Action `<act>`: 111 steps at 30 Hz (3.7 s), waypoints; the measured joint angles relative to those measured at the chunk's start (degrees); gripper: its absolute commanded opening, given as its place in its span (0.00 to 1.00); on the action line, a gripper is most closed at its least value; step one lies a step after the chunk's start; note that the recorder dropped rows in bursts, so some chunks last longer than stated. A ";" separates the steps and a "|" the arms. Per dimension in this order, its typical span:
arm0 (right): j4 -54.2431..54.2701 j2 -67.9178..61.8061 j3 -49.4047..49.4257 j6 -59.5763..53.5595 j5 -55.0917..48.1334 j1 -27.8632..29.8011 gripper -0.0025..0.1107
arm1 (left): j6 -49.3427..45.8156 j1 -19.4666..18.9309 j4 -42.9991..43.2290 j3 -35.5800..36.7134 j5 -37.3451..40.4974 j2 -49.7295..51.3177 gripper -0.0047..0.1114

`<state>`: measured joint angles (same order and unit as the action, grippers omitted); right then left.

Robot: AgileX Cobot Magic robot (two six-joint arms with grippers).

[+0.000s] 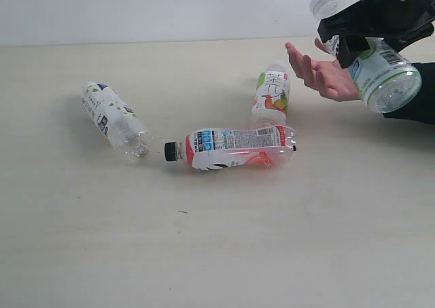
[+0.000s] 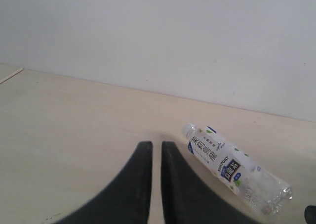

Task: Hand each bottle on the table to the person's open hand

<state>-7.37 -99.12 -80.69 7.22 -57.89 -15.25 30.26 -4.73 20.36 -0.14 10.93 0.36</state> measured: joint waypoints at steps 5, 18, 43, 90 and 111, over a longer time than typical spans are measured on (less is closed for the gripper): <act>0.59 -4.40 -3.05 0.02 0.72 0.07 0.02 | 0.00 0.00 0.00 0.00 0.00 0.00 0.12; 0.59 -11.41 -4.61 0.12 5.50 0.07 0.04 | 0.00 0.00 0.00 0.00 0.00 0.00 0.12; 1.20 -11.76 -4.61 0.48 8.13 0.07 0.77 | 0.00 0.00 0.00 0.00 0.00 0.00 0.12; 48.09 75.33 55.59 -54.19 39.84 -3.88 0.02 | 0.00 0.00 0.00 0.00 0.00 0.00 0.12; 48.63 81.29 60.44 -52.81 47.78 -3.88 0.02 | 0.00 0.00 0.00 0.08 0.12 0.00 0.12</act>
<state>41.27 -17.83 -20.24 -45.59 -10.11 -19.13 30.26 -4.73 20.36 -0.06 11.05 0.36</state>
